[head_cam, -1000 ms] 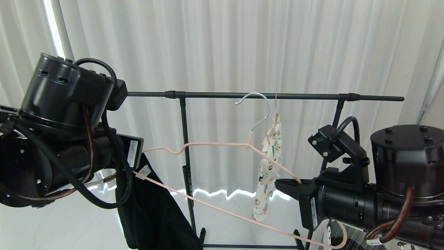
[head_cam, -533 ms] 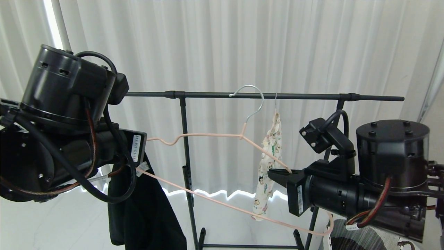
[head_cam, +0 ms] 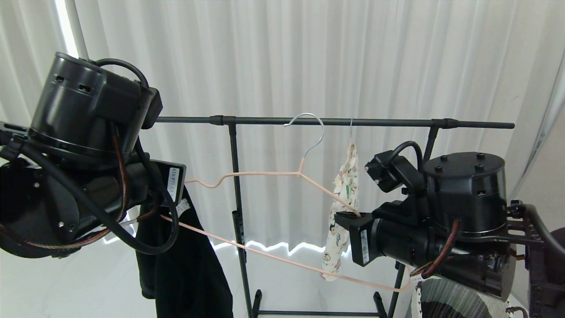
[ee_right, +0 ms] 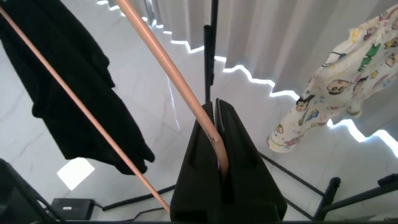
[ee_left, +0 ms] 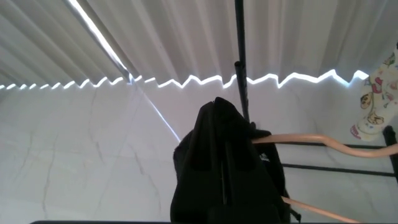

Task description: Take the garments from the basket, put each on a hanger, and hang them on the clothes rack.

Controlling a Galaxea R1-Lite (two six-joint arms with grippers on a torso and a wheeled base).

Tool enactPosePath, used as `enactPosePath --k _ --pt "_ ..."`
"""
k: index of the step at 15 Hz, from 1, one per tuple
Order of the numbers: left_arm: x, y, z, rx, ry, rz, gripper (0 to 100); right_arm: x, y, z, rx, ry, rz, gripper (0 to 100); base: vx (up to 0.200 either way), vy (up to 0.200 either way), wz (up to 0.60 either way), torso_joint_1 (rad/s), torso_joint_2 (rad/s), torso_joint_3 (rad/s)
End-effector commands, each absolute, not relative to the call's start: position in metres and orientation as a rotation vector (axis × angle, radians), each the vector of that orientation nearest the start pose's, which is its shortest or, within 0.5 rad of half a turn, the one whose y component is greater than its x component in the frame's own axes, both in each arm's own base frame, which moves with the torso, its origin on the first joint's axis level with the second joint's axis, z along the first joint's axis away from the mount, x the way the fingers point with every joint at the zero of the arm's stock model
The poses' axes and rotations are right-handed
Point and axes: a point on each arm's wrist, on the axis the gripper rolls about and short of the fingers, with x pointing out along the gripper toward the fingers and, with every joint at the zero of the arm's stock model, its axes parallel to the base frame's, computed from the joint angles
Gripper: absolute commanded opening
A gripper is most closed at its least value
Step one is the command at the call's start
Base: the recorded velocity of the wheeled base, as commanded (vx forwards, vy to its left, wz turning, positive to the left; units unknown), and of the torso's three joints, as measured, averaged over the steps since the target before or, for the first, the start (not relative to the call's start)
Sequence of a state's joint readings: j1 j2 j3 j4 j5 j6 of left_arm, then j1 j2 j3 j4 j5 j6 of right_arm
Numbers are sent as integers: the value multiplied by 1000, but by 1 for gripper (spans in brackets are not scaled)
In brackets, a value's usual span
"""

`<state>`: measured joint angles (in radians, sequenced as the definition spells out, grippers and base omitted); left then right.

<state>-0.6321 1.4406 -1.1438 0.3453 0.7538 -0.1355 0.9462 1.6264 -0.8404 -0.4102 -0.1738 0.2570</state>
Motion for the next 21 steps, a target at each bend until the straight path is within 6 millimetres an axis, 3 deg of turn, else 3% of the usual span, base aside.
enactPosePath --k 1,7,10,14,21 --pt "193 -122 263 273 476 154 0 171 229 193 34 423 698 0 0 0 0 0 0 0" --pt "196 -128 265 277 467 153 0 178 223 194 40 407 638 0 0 0 0 0 0 0" --pt "187 -145 265 297 458 75 0 173 230 195 34 403 673 0 0 0 0 0 0 0" --pt "191 -162 271 273 437 38 0 171 236 195 32 399 693 0 0 0 0 0 0 0" --pt "193 -164 278 254 418 37 0 166 237 195 28 403 699 0 0 0 0 0 0 0"
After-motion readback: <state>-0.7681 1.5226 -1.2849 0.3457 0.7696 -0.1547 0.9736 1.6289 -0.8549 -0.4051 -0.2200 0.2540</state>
